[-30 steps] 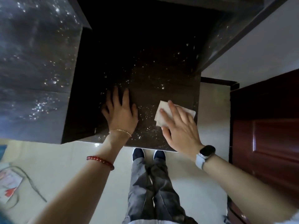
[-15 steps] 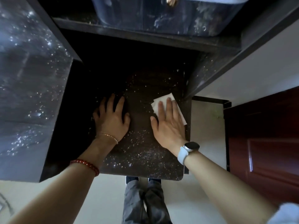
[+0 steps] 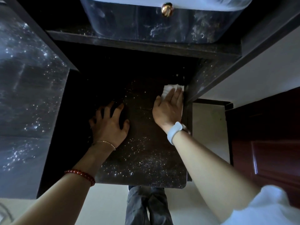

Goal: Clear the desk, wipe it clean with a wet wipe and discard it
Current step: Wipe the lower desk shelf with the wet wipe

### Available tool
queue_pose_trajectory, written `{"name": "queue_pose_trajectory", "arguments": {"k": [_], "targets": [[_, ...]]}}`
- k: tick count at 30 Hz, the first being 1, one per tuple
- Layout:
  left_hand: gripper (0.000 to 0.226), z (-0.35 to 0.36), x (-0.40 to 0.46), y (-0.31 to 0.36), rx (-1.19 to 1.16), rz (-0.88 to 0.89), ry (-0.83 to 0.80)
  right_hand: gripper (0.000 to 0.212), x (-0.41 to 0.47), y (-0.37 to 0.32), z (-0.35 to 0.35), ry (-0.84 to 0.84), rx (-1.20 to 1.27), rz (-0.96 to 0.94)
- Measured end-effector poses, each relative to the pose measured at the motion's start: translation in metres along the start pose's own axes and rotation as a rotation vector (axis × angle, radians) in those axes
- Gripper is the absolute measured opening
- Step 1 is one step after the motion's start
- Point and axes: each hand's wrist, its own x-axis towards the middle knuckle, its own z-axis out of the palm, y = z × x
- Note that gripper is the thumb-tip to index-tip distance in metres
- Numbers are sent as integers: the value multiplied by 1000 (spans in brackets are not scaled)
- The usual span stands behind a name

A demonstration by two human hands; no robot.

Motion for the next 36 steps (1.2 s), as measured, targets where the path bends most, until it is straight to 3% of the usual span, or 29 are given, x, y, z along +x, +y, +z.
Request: {"name": "queue_pose_trajectory", "arguments": {"k": [4, 10, 14, 16, 20, 23, 29, 32, 36], "targets": [[55, 6, 0, -5, 10, 15, 2, 64, 20, 2, -7, -2, -22, -47], [65, 9, 0, -8, 14, 22, -3, 61, 68, -17, -28, -66, 133, 3], [66, 12, 0, -9, 12, 20, 23, 57, 38, -13, -6, -59, -45, -371], [72, 12, -1, -9, 18, 26, 34, 57, 27, -11, 1, -104, -54, -448], [67, 11, -1, -10, 13, 27, 14, 57, 52, -7, -15, -37, 29, -172], [66, 13, -1, -10, 6, 29, 33, 58, 68, -11, -28, -79, 183, 35], [67, 12, -1, -15, 19, 47, 5, 69, 73, -32, -23, 17, 180, 102], [66, 12, -1, -15, 17, 60, 5, 66, 74, -22, -11, 136, 78, -5], [68, 17, -2, -17, 13, 73, 43, 54, 53, -10, 5, 135, -73, -379]]}}
